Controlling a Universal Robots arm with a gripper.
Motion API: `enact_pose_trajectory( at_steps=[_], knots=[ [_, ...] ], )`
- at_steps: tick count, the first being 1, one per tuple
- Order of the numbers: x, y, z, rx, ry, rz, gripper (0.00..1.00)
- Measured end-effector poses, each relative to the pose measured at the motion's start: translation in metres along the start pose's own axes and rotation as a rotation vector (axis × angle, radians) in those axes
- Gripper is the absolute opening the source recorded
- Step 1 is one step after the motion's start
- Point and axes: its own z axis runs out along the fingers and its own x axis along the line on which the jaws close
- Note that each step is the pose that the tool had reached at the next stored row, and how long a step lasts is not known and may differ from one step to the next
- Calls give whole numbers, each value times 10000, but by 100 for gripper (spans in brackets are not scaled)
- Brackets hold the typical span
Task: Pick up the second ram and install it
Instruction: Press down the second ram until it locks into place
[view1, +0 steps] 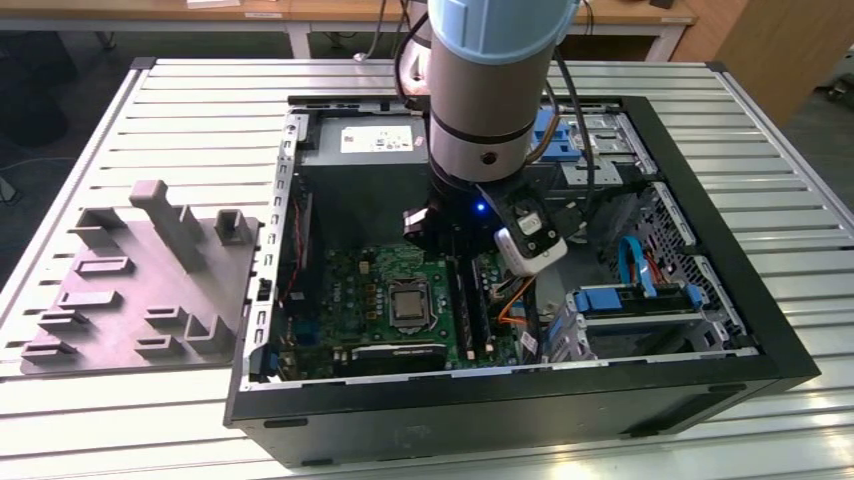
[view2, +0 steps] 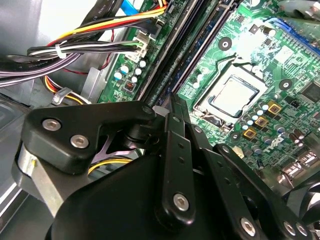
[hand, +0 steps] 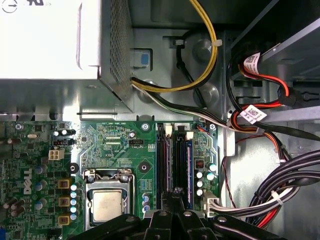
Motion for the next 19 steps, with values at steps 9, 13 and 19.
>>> enact_pose_trajectory(
  at_steps=[9, 13, 19],
  knots=[
    [2, 46, 8, -41, 1, 3, 10],
    [3, 87, 16, -57, 1, 3, 10],
    [3, 120, 20, -58, 1, 2, 10]
  ],
)
